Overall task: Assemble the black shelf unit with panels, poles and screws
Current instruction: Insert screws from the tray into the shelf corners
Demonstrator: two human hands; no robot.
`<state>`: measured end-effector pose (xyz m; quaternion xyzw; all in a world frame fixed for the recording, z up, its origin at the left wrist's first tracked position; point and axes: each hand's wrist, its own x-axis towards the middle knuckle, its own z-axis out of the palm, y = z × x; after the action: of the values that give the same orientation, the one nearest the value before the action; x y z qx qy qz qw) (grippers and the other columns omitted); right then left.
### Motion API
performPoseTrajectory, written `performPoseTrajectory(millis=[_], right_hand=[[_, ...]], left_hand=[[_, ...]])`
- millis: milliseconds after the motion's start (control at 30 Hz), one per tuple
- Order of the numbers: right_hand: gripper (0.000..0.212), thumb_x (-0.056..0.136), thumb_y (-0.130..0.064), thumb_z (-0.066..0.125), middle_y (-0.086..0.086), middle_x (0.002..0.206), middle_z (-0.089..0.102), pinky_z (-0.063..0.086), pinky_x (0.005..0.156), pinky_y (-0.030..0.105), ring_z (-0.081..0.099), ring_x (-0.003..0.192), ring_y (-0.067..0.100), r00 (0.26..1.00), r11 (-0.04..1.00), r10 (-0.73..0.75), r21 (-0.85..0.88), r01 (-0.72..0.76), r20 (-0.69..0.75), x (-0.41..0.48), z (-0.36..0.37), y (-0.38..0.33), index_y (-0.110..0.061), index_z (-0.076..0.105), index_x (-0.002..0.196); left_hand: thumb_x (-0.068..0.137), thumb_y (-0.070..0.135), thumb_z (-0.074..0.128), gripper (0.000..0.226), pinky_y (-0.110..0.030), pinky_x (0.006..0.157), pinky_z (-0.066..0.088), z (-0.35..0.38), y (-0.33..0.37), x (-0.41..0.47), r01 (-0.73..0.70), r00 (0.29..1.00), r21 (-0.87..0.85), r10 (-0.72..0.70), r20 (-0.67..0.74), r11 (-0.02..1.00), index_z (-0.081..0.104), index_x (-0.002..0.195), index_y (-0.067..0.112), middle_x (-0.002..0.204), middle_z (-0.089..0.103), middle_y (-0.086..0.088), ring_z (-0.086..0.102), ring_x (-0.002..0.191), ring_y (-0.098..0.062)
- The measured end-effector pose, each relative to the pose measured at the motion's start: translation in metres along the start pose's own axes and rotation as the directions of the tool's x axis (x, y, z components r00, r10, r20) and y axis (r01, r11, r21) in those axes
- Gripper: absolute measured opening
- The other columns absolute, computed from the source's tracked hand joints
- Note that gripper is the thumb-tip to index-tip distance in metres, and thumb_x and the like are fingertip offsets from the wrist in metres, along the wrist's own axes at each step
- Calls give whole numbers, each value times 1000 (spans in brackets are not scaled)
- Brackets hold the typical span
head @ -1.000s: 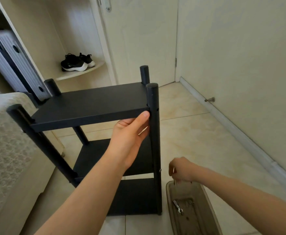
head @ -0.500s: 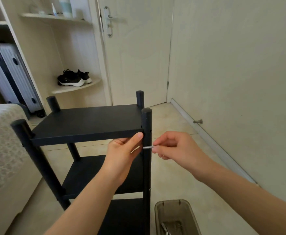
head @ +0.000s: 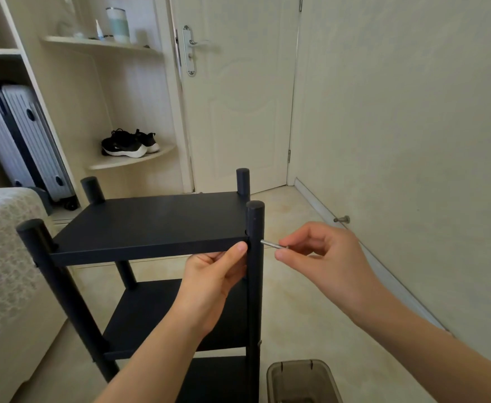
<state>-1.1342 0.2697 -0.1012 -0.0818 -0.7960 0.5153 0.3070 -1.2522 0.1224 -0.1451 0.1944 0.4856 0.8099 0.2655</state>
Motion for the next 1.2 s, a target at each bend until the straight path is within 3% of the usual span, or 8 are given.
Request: performPoseTrajectory(millis=[500, 900, 1200], right_hand=[[17, 74, -17, 84, -14, 77, 73, 46, 64, 6, 68, 75, 0, 1000, 1000, 22, -2, -22, -18, -2, 2, 4, -30, 72, 73], [16, 75, -16, 83, -15, 77, 73, 45, 64, 4, 69, 76, -1, 999, 999, 41, 17, -40, -27, 3, 9, 7, -28, 73, 76], [13, 77, -18, 82, -17, 78, 72, 47, 65, 5, 68, 77, -2, 998, 999, 42, -14, -42, -36, 7, 14, 9, -28, 73, 79]], left_hand=[[82, 23, 69, 25, -25, 76, 59, 8, 3, -3, 9, 1000, 9, -9, -7, 1000, 79, 97, 5, 111, 74, -18, 71, 107, -28], [84, 21, 69, 30, -23, 74, 58, 10, 4, -5, -24, 1000, 8, 24, 4, 1000, 76, 106, 1, 110, 74, -18, 72, 105, -28], [80, 26, 73, 22, -20, 71, 58, 7, 1, -2, -59, 998, 67, 60, -21, 996, 80, 97, 13, 106, 76, -13, 73, 102, -23]])
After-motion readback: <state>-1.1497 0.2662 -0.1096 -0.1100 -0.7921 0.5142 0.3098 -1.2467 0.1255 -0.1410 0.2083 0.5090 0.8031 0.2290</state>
